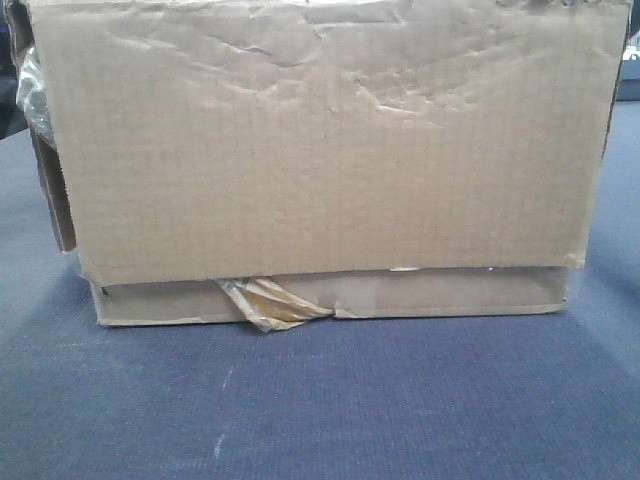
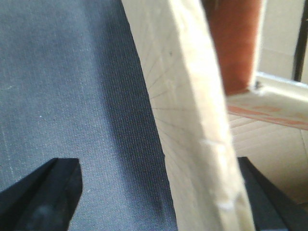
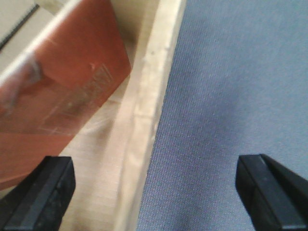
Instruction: Stack two boxes on right shelf middle
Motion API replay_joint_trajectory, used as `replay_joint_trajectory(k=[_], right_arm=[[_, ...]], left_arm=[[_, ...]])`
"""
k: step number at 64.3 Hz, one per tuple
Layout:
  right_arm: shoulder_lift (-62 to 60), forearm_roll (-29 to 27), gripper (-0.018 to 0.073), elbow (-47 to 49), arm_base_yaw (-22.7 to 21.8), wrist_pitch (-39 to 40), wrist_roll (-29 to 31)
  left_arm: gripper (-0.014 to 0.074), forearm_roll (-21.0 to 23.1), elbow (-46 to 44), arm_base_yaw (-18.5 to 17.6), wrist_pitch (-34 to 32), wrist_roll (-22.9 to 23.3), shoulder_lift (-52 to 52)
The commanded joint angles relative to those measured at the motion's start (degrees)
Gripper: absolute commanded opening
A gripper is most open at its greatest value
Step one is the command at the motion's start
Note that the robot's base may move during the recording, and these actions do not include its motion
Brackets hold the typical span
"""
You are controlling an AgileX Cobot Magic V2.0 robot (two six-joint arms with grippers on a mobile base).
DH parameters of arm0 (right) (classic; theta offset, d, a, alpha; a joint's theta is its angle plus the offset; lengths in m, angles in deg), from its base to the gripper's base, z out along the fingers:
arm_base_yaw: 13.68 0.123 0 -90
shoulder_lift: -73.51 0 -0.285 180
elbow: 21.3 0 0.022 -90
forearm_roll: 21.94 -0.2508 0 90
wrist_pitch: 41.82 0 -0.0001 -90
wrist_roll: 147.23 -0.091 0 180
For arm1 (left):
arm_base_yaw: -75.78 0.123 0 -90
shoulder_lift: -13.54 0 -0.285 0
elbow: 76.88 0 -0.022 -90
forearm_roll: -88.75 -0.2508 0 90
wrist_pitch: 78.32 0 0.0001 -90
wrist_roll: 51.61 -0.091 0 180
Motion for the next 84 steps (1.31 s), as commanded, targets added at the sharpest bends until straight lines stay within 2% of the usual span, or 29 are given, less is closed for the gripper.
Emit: replay_joint_trajectory(k=[1,8,11,13,15,19,37,52,69,84], right_arm=[[0.03,0.20,0.0508,0.44,0.03,0.72,0.41],[0.03,0.20,0.0298,0.44,0.03,1.09,0.41],[0.03,0.20,0.0153,0.44,0.03,0.97,0.41],[0.03,0.20,0.0088,0.44,0.03,0.83,0.41],[0.03,0.20,-0.0024,0.44,0.03,0.70,0.41],[0.03,0.20,-0.0167,0.44,0.03,0.29,0.41],[-1.51,0.20,-0.0153,0.44,0.03,-0.20,-0.90],[-6.99,0.10,-0.0153,2.68,0.03,0.28,-0.90],[-12.60,0.10,-0.0153,13.74,0.03,-1.59,-0.90],[-15.31,-0.25,-0.0153,22.12,0.03,-2.46,-0.90]], left_arm=[[0.0419,0.33,0.02,-0.23,-0.41,1.15,-0.33],[0.0195,0.38,0.02,-0.23,-0.29,1.93,-0.33],[0.0056,0.78,0.02,-0.23,-0.18,1.93,-0.33],[-0.0004,1.01,0.02,-0.23,-0.09,1.93,-0.33],[-0.0106,1.33,0.02,-0.23,-0.09,1.93,-0.33],[-0.0111,1.99,0.02,-0.23,-0.09,2.18,-0.33],[-0.0111,1.85,-0.63,-0.23,0.32,4.51,-1.94],[-0.0111,1.76,-7.39,-0.36,0.83,4.51,-6.67],[-0.0111,1.47,-18.44,-1.45,1.57,4.51,-11.78],[-0.0111,1.47,-23.77,-2.69,1.57,4.51,-14.37]])
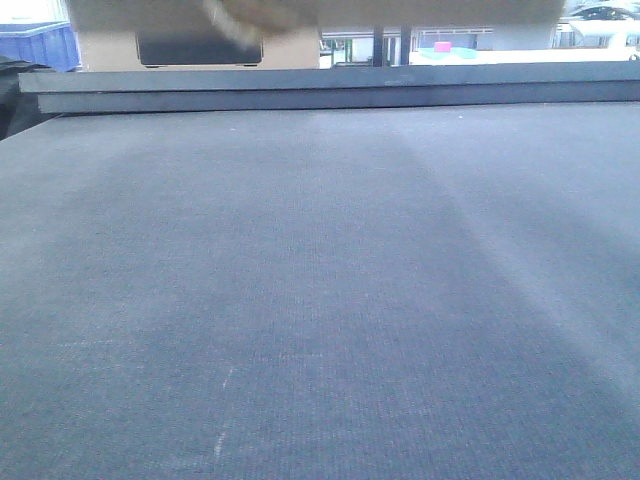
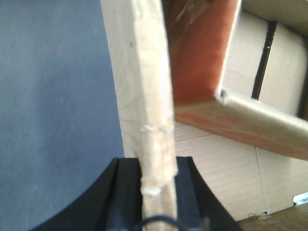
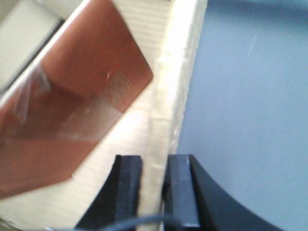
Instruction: Stack two boxes on right shelf middle
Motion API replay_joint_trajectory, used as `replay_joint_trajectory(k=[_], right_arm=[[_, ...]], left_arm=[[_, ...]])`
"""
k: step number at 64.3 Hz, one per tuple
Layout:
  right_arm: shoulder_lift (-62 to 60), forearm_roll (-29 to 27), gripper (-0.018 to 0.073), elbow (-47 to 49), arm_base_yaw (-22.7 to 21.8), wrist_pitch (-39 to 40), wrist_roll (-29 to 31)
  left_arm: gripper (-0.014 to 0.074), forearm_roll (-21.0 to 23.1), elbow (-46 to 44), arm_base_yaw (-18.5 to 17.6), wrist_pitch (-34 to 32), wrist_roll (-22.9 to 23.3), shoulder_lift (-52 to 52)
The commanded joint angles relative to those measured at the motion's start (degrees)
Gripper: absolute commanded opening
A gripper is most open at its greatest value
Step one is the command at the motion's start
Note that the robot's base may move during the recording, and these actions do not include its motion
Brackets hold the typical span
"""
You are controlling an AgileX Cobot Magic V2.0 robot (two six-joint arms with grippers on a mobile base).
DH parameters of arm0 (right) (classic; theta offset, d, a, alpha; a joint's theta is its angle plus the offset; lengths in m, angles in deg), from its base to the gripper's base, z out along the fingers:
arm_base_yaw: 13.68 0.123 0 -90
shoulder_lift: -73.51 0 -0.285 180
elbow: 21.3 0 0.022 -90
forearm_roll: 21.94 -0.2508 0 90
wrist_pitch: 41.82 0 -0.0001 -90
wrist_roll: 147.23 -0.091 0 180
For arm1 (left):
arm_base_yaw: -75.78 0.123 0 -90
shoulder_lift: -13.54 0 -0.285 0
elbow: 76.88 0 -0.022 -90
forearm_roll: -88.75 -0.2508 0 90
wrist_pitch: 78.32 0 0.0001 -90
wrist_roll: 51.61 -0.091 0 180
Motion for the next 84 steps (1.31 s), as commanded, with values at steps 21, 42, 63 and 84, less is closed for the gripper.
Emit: replay_joint_trajectory(k=[21,42,63,84], right_arm=[[-1.17,0.91,-0.0153,2.67,-0.42,0.24,0.37],[-1.16,0.79,-0.0153,2.67,-0.42,0.28,0.37],[-1.16,0.79,-0.0153,2.67,-0.42,0.28,0.37],[-1.16,0.79,-0.0153,2.67,-0.42,0.28,0.37]], left_arm=[[-0.0111,1.84,-2.50,-0.88,-2.02,0.20,-1.79],[-0.0111,1.85,-2.50,-0.88,-2.16,0.20,-1.69],[-0.0111,1.85,-2.50,-0.88,-2.16,0.20,-1.69],[-0.0111,1.85,-2.50,-0.88,-2.27,0.20,-1.69]])
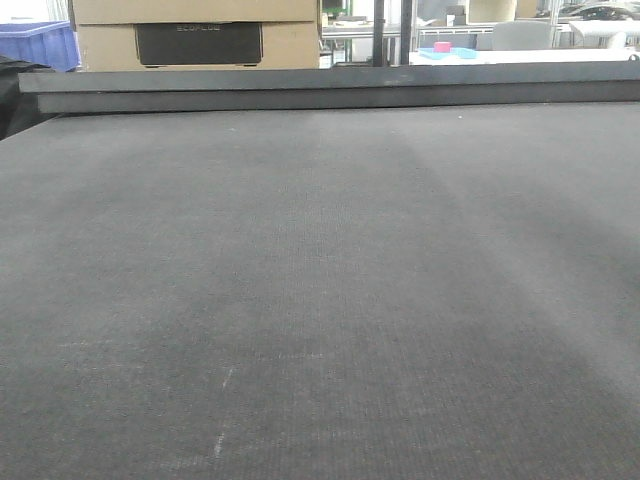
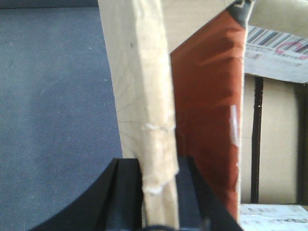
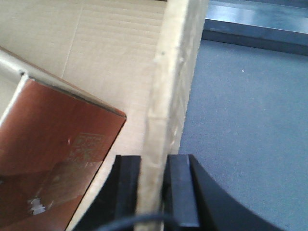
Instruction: Stack two boxes on right shelf middle
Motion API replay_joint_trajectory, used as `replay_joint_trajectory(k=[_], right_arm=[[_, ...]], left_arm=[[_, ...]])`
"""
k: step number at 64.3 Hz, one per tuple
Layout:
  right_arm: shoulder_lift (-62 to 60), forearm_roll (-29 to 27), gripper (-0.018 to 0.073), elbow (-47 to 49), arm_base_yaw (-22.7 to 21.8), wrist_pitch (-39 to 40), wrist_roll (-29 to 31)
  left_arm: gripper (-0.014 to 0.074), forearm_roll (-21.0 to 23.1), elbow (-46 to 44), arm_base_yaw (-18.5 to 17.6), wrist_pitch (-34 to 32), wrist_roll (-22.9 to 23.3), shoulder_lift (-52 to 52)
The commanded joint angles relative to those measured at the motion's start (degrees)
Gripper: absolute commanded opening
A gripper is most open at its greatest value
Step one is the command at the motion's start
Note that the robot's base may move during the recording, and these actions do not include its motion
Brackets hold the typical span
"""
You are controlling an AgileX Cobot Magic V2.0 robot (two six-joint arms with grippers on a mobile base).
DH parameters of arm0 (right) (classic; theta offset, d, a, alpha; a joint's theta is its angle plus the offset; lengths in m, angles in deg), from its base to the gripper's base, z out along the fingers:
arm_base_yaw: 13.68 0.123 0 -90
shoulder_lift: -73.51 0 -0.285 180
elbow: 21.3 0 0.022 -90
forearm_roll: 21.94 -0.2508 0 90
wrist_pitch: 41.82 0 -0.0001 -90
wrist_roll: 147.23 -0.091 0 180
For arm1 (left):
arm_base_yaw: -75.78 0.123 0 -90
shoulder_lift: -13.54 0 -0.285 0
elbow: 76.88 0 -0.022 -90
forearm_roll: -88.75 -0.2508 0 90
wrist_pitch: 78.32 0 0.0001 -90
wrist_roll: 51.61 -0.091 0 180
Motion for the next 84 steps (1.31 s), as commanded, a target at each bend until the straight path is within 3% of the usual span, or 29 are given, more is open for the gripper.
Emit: replay_joint_trajectory(k=[1,84], right_arm=[[-0.34,0.68,-0.0153,0.48,-0.42,2.67,0.37],[-0.34,0.68,-0.0153,0.48,-0.42,2.67,0.37]], left_arm=[[-0.0111,1.85,-0.69,-0.30,-2.90,0.20,-0.82],[-0.0111,1.85,-0.69,-0.30,-2.88,0.20,-0.23]])
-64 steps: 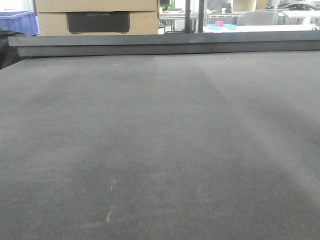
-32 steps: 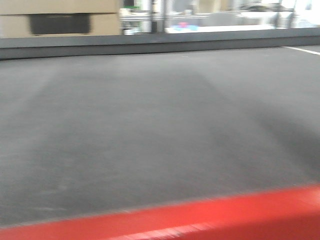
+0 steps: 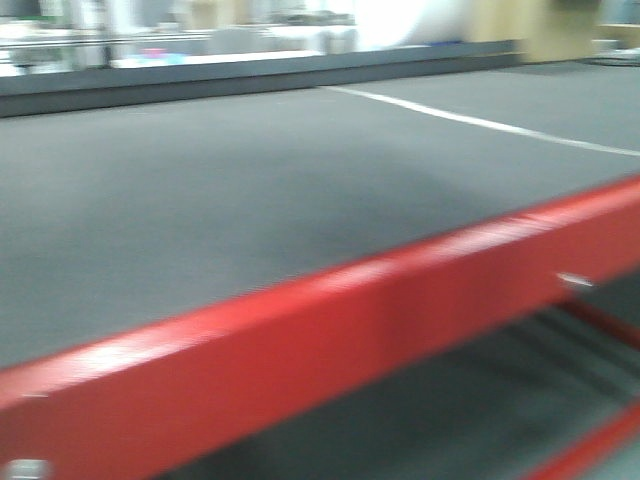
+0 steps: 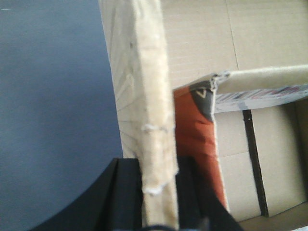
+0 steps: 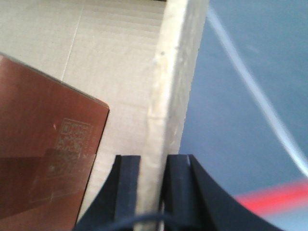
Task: Stack two boxes on right shelf middle
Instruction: 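Drive away from the table carrying the boxes in both grippers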
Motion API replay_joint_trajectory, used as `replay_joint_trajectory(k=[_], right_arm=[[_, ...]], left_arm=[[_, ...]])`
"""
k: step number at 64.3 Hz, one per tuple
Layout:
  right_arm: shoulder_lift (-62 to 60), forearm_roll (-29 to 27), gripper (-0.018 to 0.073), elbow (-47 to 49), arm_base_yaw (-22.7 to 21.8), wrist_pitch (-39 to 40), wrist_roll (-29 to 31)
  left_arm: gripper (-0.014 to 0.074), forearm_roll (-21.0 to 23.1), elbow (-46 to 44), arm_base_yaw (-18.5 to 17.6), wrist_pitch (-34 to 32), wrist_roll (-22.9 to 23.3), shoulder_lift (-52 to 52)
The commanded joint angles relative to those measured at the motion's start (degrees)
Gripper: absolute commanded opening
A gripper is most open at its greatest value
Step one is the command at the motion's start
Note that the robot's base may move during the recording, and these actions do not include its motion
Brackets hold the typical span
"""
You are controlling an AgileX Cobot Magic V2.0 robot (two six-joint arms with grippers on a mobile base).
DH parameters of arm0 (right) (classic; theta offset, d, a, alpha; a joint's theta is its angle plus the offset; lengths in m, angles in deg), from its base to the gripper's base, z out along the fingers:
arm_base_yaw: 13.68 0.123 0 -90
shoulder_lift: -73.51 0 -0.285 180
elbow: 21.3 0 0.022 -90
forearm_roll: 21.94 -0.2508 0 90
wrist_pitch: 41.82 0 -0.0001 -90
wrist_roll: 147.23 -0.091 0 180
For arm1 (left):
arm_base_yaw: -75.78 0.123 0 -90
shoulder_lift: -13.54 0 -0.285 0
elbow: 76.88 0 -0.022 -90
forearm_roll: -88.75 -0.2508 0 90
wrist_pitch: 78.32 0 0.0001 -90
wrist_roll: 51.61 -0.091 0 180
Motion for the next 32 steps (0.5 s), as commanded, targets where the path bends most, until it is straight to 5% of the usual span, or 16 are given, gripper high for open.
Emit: replay_joint_trajectory(k=[1,32], right_arm=[[-0.44,0.77,-0.0153,0.48,-0.42,2.67,0.37],[-0.44,0.77,-0.0153,0.48,-0.42,2.67,0.37]], left_arm=[[-0.0111,1.85,-0.69,-0.30,-2.88,0.20,-0.56],[-0.0111,1.85,-0.69,-0.30,-2.88,0.20,-0.56]])
